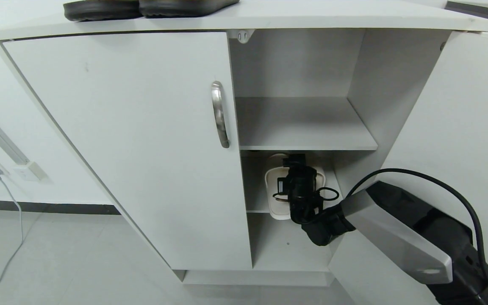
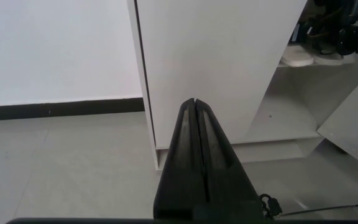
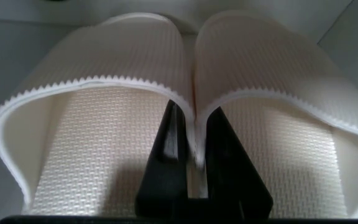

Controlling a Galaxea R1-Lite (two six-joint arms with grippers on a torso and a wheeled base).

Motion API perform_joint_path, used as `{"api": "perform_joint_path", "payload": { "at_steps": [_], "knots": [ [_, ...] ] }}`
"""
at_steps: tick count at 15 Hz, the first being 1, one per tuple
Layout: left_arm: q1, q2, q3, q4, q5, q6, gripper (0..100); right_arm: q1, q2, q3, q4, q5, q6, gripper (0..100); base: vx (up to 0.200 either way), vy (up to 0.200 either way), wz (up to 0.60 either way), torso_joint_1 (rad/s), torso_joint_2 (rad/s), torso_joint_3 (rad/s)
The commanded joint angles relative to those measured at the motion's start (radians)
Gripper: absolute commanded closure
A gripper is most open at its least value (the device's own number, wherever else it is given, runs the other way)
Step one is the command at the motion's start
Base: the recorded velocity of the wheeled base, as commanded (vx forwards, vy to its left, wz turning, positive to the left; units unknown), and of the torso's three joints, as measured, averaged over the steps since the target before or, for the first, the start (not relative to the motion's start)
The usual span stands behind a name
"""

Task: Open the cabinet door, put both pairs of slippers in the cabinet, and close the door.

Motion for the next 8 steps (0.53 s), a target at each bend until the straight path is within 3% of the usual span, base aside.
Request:
{"api": "perform_joint_path", "payload": {
  "at_steps": [1,8],
  "knots": [
    [-0.001,0.002,0.0,0.0,0.0,0.0,100,-0.009,0.003,-0.034,0.022,0.001,0.005,100,0.0,0.0,0.0,0.0,0.0,0.0],
    [-0.001,0.002,0.0,0.0,0.0,0.0,100,-0.016,0.049,-0.117,0.074,0.001,0.011,100,0.0,0.0,0.0,0.0,0.0,0.0]
  ]
}}
